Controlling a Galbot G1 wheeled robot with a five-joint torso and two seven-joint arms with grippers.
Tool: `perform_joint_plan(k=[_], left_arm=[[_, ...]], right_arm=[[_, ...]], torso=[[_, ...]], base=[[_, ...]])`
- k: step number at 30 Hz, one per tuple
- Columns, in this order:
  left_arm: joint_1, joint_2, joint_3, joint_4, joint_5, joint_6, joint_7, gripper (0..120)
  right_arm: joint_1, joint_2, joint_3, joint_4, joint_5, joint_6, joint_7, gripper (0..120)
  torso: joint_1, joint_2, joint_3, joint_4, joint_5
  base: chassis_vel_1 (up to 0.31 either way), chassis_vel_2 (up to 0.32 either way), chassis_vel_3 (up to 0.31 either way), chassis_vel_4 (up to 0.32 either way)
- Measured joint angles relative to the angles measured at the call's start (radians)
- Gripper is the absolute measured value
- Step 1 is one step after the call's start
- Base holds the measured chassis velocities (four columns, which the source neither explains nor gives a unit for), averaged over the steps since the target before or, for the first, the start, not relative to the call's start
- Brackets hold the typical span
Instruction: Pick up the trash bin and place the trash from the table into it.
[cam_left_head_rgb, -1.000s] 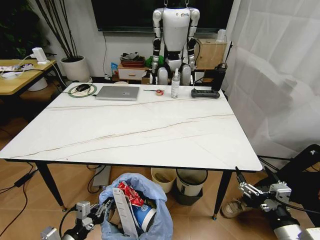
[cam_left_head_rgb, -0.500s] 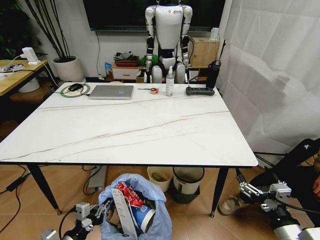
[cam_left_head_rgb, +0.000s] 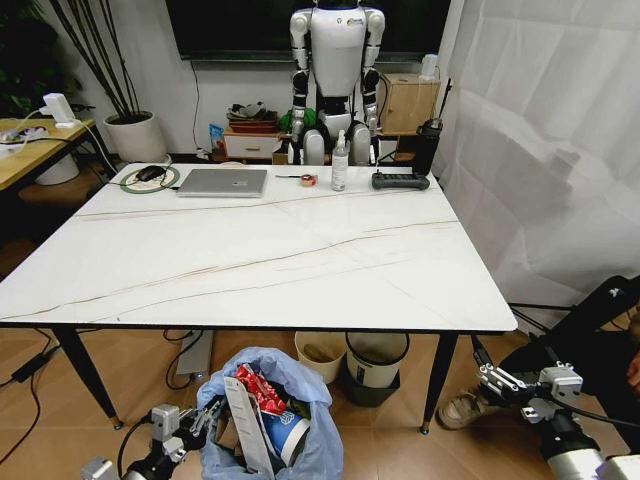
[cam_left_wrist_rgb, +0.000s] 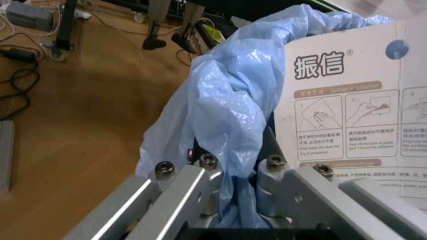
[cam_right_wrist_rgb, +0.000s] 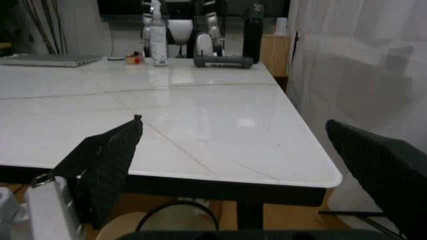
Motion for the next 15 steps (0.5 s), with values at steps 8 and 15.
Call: perform_joint_plan(k=[8, 15], left_arm=[[-0.022, -0.01, 0.001, 0.058, -0.007, 0.009, -0.003, 1], [-0.035, -0.019, -0.001, 0.091, -0.006, 0.014, -0.003, 1]], right_arm=[[0.0, 0.0, 0.0, 0.0, 0.0, 0.0, 0.0, 100], [0.0, 0.0, 0.0, 0.0, 0.0, 0.0, 0.0, 100]], torso=[[-0.019, -0.043, -0.024, 0.0, 0.0], [-0.035, -0.079, -0.044, 0.0, 0.0]], base=[[0.0, 0.0, 0.0, 0.0], [0.0, 0.0, 0.0, 0.0]])
